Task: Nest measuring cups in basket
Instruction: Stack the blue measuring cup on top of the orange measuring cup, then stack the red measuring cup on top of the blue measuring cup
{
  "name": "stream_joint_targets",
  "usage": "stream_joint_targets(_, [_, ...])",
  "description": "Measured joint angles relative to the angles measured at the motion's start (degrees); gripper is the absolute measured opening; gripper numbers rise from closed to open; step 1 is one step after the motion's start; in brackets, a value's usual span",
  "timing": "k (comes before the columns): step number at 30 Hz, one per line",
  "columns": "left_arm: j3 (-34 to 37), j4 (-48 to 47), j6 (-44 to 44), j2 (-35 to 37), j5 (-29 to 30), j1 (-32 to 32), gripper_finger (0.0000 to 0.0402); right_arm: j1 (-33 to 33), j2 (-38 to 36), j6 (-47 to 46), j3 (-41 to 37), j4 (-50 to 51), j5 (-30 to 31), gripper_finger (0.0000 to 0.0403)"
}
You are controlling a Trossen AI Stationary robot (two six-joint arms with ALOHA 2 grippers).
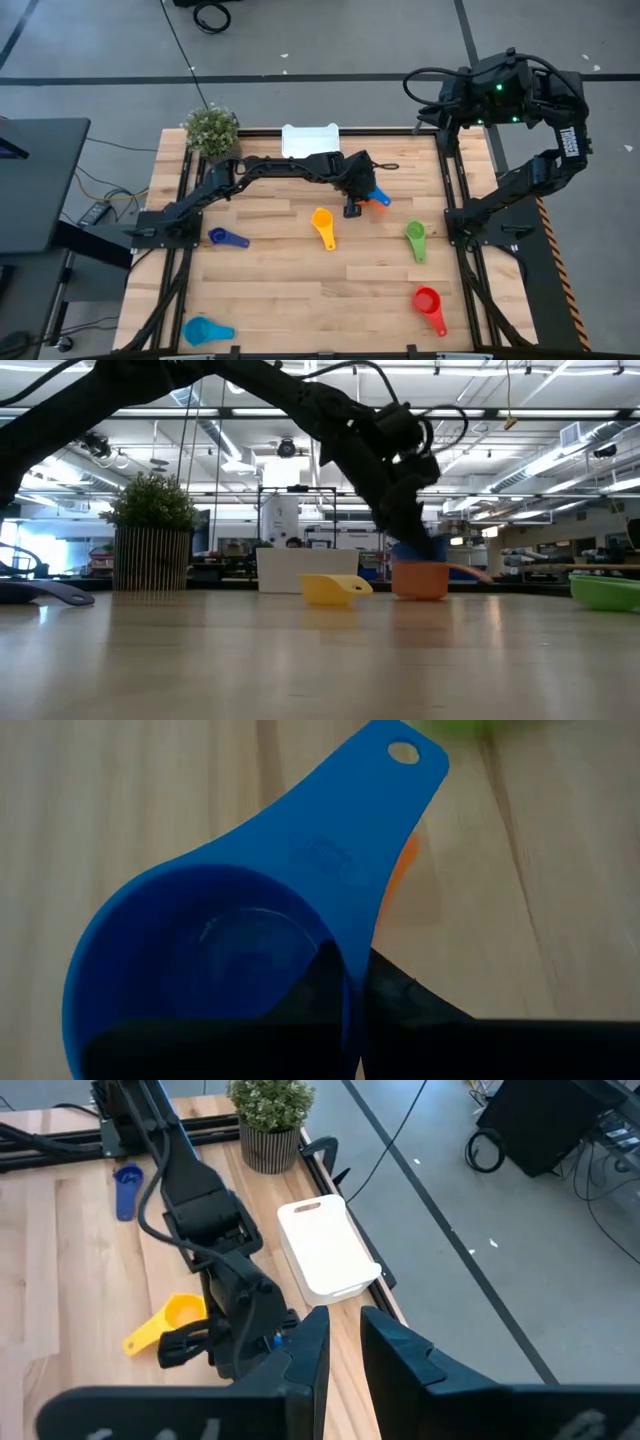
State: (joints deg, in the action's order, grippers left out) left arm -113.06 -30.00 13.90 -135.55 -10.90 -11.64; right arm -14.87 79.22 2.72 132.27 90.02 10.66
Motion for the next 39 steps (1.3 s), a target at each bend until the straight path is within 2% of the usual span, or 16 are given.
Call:
stream_joint_targets(15, [-1.63, -5.18, 6.64, -0.43, -1.01, 0.94, 0.0011, 0.00, 0.00, 0.90, 0.00, 0.00, -0.02, 0.0067])
stream_joint_targets(26, [-1.97, -7.83, 7.74, -0.65, -0.96, 1.01, 0.0087, 0.00, 0.00, 0.90, 0.00, 0.00, -0.27, 0.0067])
stream_joint_targets(31, [-5.57, -12.26, 7.74, -0.65, -0.27, 0.97, 0.0104, 0.00, 0.00, 0.90, 0.00, 0.00, -0.27, 0.0067])
stream_joint_targets(39, [-19.22, -23.44, 7.82, -0.63, 2.25, 0.83, 0.0107, 0.00, 0.00, 0.90, 0.00, 0.00, -0.33, 0.0067])
